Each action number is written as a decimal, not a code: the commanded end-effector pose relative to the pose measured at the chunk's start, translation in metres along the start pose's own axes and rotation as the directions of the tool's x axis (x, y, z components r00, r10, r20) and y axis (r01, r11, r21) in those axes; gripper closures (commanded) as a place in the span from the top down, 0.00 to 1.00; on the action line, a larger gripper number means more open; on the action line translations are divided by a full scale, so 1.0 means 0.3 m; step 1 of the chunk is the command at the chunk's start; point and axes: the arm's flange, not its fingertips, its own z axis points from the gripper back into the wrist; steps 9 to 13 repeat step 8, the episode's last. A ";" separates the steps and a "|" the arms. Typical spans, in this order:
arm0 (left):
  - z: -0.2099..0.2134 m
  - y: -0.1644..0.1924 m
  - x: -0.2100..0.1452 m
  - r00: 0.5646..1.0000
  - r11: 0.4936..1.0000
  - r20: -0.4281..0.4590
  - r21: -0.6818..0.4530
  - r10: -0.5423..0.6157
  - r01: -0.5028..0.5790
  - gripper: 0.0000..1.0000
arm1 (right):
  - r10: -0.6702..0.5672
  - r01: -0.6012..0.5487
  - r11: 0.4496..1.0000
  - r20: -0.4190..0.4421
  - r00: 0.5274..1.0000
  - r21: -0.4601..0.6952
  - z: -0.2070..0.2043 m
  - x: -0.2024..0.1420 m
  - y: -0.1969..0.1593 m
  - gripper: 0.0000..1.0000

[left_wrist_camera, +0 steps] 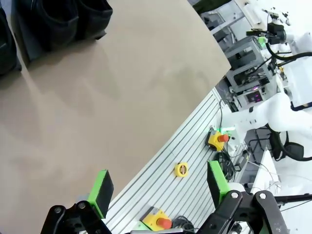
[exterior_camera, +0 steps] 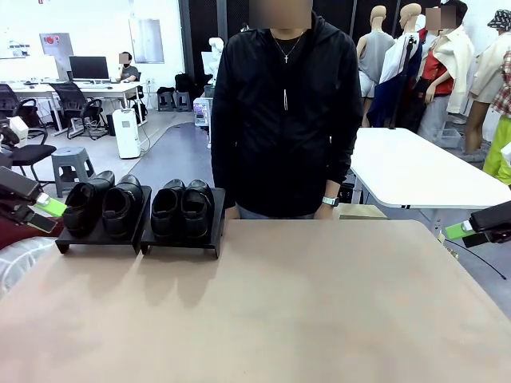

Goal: Organize the shoes by placing them on the stand.
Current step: Place the Shoe from the middle of the table onto the Shoes Stand.

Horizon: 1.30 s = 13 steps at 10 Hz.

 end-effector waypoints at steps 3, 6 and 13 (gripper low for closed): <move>0.008 0.017 -0.010 1.000 1.000 0.016 -0.025 -0.016 0.017 1.00 | -0.017 0.017 1.000 -0.001 1.000 0.001 0.008 0.007 0.008 1.00; 0.008 0.017 -0.010 1.000 1.000 0.016 -0.025 -0.016 0.017 1.00 | -0.017 0.017 1.000 -0.001 1.000 0.001 0.008 0.007 0.008 1.00; 0.008 0.017 -0.010 1.000 1.000 0.016 -0.025 -0.016 0.017 1.00 | -0.017 0.017 1.000 -0.001 1.000 0.001 0.008 0.007 0.008 1.00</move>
